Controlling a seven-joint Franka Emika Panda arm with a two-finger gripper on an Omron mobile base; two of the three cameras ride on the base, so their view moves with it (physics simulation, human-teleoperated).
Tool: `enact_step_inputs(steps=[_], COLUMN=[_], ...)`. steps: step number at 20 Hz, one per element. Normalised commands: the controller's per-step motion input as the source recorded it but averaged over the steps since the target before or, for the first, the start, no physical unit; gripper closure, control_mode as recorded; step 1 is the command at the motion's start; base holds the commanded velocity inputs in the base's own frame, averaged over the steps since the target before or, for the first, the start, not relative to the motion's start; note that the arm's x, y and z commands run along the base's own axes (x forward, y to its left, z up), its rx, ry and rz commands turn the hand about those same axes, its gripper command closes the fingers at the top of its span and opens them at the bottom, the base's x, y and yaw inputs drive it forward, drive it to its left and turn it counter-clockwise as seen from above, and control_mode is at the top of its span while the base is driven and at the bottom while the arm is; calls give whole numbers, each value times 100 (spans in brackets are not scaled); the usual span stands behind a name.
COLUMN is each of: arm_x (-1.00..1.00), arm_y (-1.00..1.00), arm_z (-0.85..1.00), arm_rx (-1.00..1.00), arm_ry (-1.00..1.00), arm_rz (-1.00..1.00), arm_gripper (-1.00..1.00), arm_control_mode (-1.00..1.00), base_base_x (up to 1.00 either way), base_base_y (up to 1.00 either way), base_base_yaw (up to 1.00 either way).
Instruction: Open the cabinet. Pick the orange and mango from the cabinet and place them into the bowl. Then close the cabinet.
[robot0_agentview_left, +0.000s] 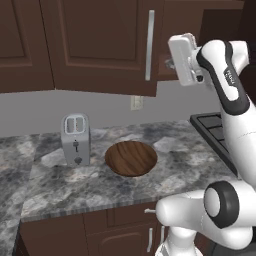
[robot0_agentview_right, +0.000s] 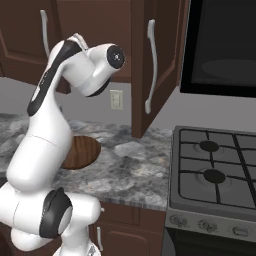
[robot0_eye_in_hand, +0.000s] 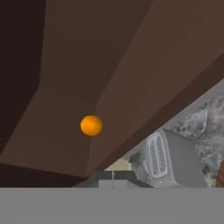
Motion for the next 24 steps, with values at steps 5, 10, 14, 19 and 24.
enact_step_inputs(steps=[5, 10, 14, 19, 24], arm_x=[8, 11, 13, 6, 1], arm_y=[18, 25, 7, 9, 12], arm_z=[-1, -6, -5, -9, -4], arm_rx=[9, 10, 19, 20, 18], arm_ry=[8, 5, 20, 18, 11], arm_rz=[9, 8, 16, 17, 15], arm_gripper=[100, 100, 100, 100, 100], arm_control_mode=[-100, -100, -100, -100, -100], base_base_x=[0, 0, 0, 0, 0], base_base_y=[0, 0, 0, 0, 0], base_base_yaw=[0, 0, 0, 0, 0])
